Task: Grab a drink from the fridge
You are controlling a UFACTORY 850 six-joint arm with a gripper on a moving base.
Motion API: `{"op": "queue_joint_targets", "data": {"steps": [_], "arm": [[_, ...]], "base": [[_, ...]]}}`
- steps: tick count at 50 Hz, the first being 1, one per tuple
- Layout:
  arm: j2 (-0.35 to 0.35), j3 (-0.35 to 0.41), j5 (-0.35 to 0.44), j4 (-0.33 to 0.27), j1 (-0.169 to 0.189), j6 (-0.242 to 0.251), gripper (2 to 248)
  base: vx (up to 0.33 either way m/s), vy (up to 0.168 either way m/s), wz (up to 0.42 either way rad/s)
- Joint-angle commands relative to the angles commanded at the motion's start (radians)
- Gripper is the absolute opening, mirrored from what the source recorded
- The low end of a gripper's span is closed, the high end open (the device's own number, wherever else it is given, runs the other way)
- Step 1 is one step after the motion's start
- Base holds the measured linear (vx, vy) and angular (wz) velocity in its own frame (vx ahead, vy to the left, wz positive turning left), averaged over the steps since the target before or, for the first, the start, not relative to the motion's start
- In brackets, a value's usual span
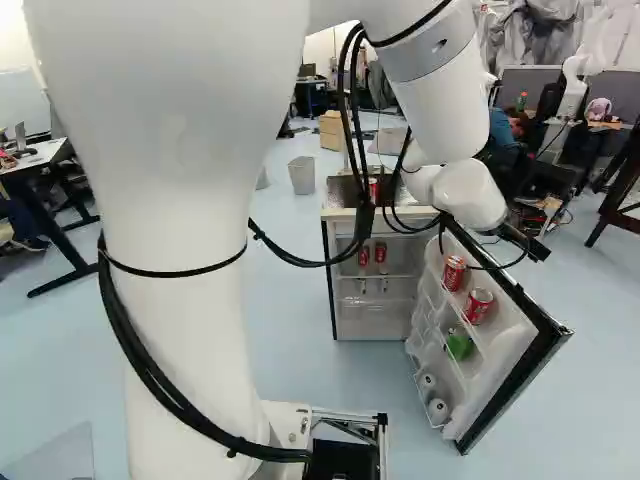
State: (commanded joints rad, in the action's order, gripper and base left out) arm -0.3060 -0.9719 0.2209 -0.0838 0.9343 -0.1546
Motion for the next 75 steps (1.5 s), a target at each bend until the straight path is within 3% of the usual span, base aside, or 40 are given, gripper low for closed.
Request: {"op": "queue_joint_targets", "data": {"steps": [16,34,75], "arm": [[-0.031,-0.078,-0.104,0.118,0.017,0.000,247],[-0.077,-0.180,-0.280,0.233,0.021,0.000,247],[-0.165,-0.386,-0.711,0.362,0.059,0.000,247]], "base": [[0.000,0.000,0.000],[0.000,0.000,0.000],[0.000,0.000,0.000]]}}
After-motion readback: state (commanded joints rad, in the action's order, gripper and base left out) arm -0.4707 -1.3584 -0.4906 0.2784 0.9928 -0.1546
